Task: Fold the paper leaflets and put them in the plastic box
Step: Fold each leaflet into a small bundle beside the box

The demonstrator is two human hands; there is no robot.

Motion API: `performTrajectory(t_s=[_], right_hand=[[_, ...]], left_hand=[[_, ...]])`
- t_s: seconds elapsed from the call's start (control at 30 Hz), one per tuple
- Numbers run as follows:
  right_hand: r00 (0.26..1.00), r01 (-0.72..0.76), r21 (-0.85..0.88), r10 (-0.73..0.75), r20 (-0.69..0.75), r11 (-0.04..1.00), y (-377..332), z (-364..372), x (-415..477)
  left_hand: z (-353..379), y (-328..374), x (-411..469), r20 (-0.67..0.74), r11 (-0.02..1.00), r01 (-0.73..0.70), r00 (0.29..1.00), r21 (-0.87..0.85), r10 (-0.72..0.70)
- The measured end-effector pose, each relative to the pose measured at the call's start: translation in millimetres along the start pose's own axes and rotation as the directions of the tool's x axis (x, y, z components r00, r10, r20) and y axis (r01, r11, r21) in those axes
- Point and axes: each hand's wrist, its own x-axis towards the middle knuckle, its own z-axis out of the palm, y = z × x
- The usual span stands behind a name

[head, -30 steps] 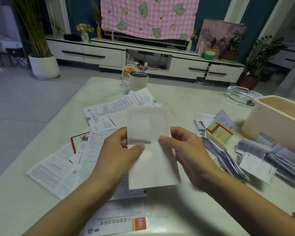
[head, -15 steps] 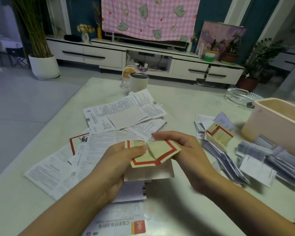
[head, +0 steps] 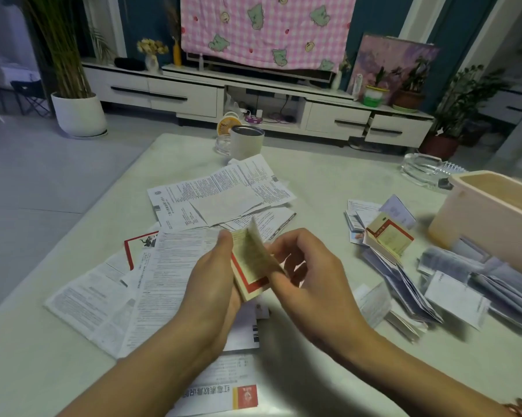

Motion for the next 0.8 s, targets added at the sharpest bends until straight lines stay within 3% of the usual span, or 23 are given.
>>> performTrajectory(t_s=[0.1,0.23,0.3,0.4,0.47,0.63,0.8], right_hand=[[0.985,0.156,-0.15,-0.142,0.098,0.976,-0.4,1.5,-4.2],[0.989,0.111,-0.096,-0.101,0.107,0.989,-3.2,1.4,-5.6],[0.999,0.005,-0.004,-0.004,0.048,1.0,-2.5,-1.5,-3.2],[0.942,-0.326,0.275,0.288,0.17,0.905,1.7,-10.1,0.9],[0.918,-0.394,0.308,0.351,0.186,0.866,3.9,-22.8,5.5],[0.93,-0.354,0.235,0.367,-0.011,0.905,21.6,-80.4,28.8],[0.758,-0.524,0.302,0.598,-0.26,0.796,72.3,-142.0,49.6]], left_hand=[[6.2,4.4,-4.3,0.126,0.998,-0.032,0.991,-0.055,0.038],[4.5,2.3,4.5,0.064,0.997,-0.031,0.997,-0.075,0.036],[5.5,1.0,5.7,0.067,0.998,-0.04,0.997,-0.041,0.043],[11.3,-1.7,4.7,0.117,0.999,-0.026,0.993,-0.023,0.028],[15.6,-4.6,5.2,0.125,1.0,-0.009,0.992,-0.01,0.01],[21.5,-7.6,8.1,0.124,0.989,-0.045,0.992,0.144,0.027],[22.0,-8.1,7.7,0.094,0.981,0.009,0.995,0.195,-0.027]])
